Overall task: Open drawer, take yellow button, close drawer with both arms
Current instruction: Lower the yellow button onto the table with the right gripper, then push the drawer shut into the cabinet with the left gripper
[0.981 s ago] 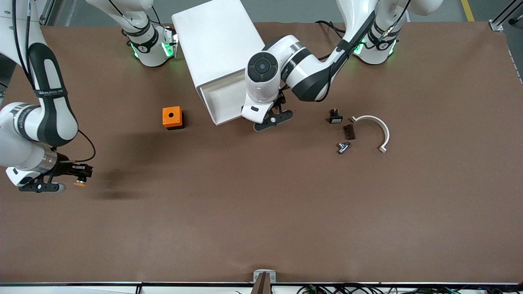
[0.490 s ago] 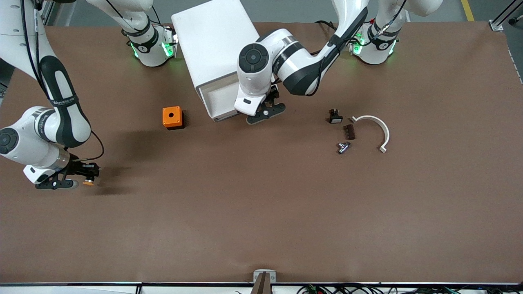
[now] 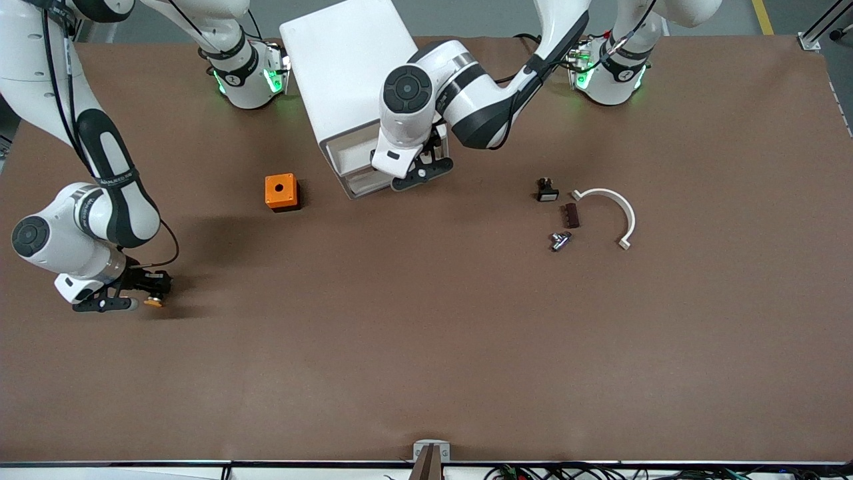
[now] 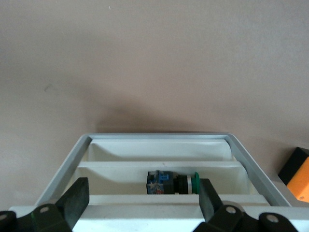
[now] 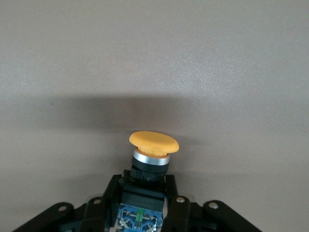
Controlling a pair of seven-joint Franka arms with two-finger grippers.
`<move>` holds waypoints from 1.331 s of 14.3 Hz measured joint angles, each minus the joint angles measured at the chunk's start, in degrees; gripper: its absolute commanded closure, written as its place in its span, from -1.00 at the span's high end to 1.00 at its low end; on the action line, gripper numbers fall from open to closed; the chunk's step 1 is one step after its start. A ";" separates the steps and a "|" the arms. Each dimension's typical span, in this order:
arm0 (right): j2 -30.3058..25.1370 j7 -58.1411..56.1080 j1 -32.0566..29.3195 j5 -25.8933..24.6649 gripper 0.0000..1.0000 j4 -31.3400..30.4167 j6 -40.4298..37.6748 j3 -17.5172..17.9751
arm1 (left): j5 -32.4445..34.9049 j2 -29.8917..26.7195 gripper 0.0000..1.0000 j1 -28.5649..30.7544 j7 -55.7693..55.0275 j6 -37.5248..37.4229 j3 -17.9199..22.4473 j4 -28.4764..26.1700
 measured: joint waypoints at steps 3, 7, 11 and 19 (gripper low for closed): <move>0.00 0.00 0.00 0.13 1.00 0.19 0.00 0.25 | -4.22 0.03 1.00 -0.20 0.00 0.85 0.00 -1.17; -0.69 -0.18 0.02 0.16 1.00 2.67 -4.78 0.53 | -9.06 0.36 1.00 -0.49 0.00 1.25 0.01 -2.14; -7.38 -0.42 0.79 0.18 1.00 6.22 -15.03 1.13 | -13.60 0.59 1.00 -0.49 0.00 1.29 0.05 -3.20; -20.14 7.38 4.88 0.38 1.00 6.24 -26.99 1.27 | -13.54 0.50 1.00 -0.41 0.00 1.63 0.25 -3.45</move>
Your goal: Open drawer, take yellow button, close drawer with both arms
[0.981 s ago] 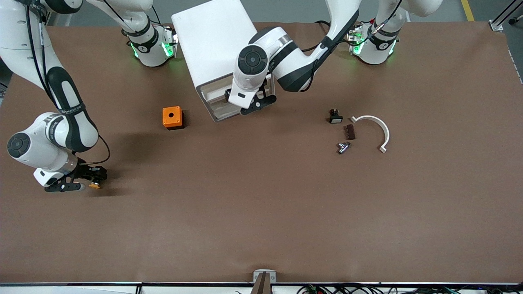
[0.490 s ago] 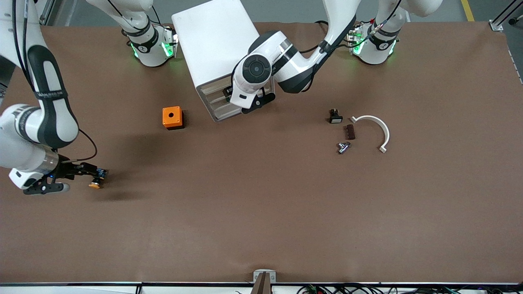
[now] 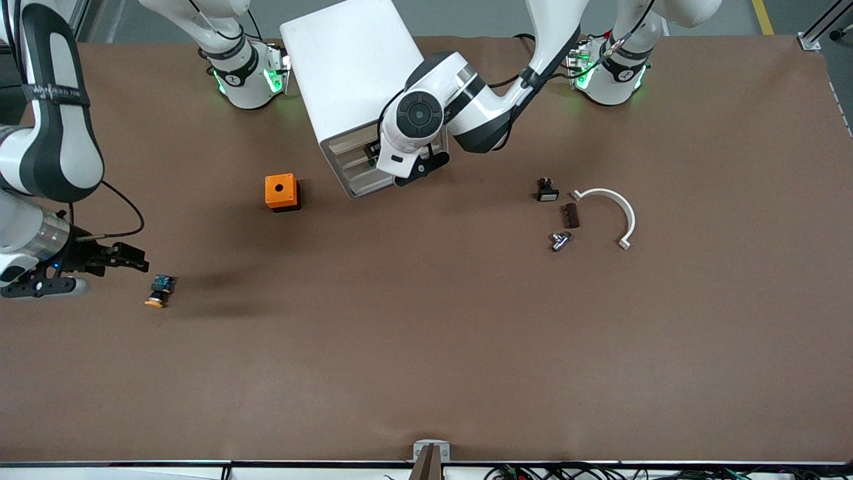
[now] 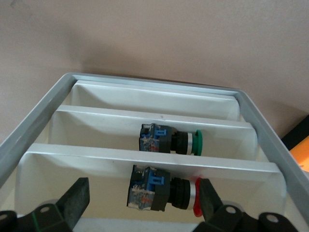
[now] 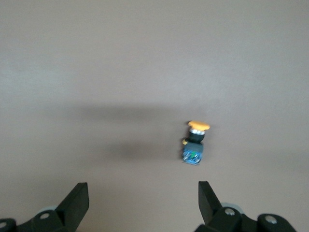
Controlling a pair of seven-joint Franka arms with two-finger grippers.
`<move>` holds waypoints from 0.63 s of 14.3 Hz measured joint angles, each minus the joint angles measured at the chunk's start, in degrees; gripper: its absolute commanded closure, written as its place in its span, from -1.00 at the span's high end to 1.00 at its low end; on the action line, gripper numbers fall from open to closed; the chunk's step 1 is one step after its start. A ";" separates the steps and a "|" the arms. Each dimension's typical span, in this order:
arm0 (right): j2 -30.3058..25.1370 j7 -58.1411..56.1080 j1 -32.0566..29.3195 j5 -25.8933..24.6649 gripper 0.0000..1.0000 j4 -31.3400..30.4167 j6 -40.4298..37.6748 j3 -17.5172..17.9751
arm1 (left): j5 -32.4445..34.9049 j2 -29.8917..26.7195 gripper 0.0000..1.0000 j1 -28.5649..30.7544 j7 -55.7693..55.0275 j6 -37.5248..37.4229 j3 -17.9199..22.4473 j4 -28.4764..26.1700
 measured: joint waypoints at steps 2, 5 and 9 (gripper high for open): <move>-2.68 2.81 1.36 0.00 1.00 -0.02 -2.96 0.01 | 2.60 -0.88 1.00 0.52 0.00 0.39 0.87 0.47; -6.82 4.85 1.90 0.00 1.00 -0.01 -7.00 -0.02 | 7.41 -2.57 1.00 5.25 0.00 -0.12 1.55 3.65; -12.55 5.50 1.90 0.00 1.00 -0.02 -10.50 -0.10 | 10.81 -5.59 1.00 15.74 7.34 -8.76 1.69 9.70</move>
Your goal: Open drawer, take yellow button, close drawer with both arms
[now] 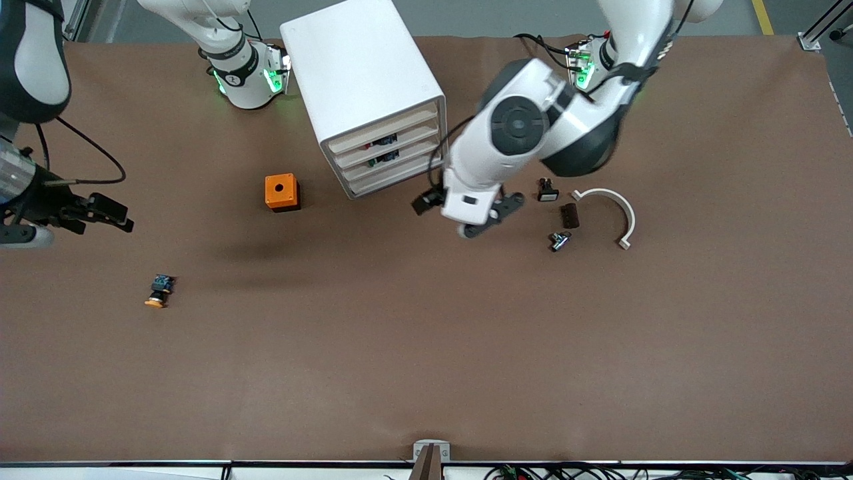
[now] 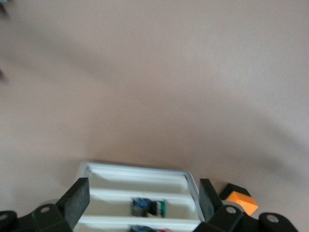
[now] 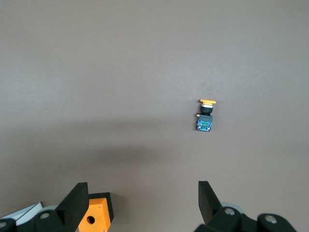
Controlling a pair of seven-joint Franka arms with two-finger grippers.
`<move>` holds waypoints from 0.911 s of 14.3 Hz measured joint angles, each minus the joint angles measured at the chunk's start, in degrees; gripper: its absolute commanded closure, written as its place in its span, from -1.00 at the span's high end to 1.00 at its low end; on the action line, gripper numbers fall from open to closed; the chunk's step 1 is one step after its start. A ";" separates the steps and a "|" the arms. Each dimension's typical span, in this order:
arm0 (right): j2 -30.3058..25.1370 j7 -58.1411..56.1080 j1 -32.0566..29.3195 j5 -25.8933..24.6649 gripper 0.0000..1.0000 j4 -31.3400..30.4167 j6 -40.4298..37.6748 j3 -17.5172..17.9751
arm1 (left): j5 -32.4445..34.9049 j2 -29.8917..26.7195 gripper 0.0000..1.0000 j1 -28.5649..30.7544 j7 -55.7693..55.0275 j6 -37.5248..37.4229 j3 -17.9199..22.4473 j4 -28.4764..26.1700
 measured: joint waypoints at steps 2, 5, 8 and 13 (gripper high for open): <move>-1.80 0.70 0.00 0.00 1.00 0.54 -2.02 -0.01 | 1.38 -3.10 1.00 4.75 7.32 -4.81 0.05 0.83; -2.72 4.00 0.09 0.00 1.00 4.49 -8.54 0.05 | 1.73 -6.59 1.00 11.68 16.93 -9.88 0.11 0.80; -4.12 4.87 0.62 -0.64 1.00 6.42 -10.54 0.15 | 1.80 -8.79 1.00 18.25 27.50 -15.08 0.16 0.79; -6.06 4.95 0.68 -1.05 1.00 7.14 -11.52 0.20 | 4.93 -12.56 1.00 26.57 47.18 -21.78 1.11 -1.30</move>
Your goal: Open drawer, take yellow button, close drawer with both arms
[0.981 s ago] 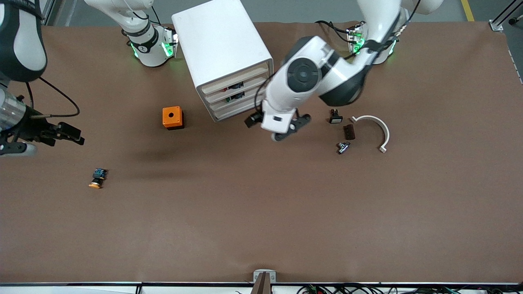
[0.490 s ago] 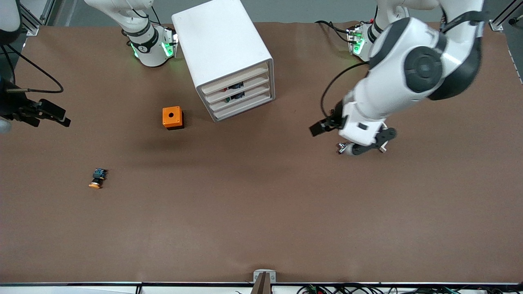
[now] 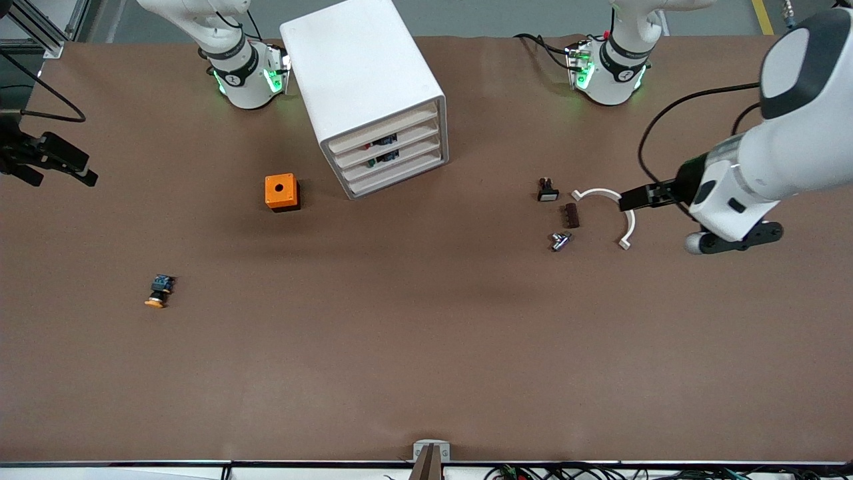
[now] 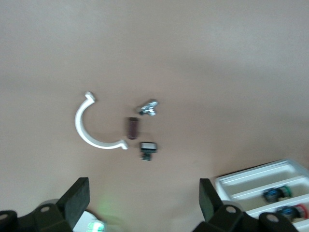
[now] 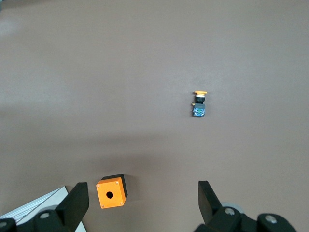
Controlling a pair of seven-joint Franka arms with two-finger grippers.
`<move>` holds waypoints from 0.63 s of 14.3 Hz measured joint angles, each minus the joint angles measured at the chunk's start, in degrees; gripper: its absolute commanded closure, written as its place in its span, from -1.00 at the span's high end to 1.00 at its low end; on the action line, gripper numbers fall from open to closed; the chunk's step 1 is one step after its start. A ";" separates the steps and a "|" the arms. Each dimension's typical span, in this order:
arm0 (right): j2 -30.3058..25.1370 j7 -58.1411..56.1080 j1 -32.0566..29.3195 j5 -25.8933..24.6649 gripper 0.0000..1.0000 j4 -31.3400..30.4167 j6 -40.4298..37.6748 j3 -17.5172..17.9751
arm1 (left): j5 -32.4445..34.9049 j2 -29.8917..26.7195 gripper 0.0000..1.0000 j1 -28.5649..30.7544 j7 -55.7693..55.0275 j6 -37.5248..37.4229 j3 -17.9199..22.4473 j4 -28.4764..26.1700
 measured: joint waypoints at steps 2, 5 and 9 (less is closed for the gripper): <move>0.00 0.00 0.00 -0.03 1.00 0.82 -0.39 -0.03 | 1.03 -3.56 1.00 -0.43 7.40 -0.11 4.10 -3.90; 0.01 0.00 0.00 -0.11 1.00 1.14 -0.43 -0.36 | 2.95 -10.38 1.00 -0.37 16.35 3.80 8.97 -12.65; 0.18 0.06 -0.01 -0.29 1.00 1.10 -0.85 -0.50 | 5.51 -15.91 1.00 -0.56 17.83 13.33 9.50 -21.65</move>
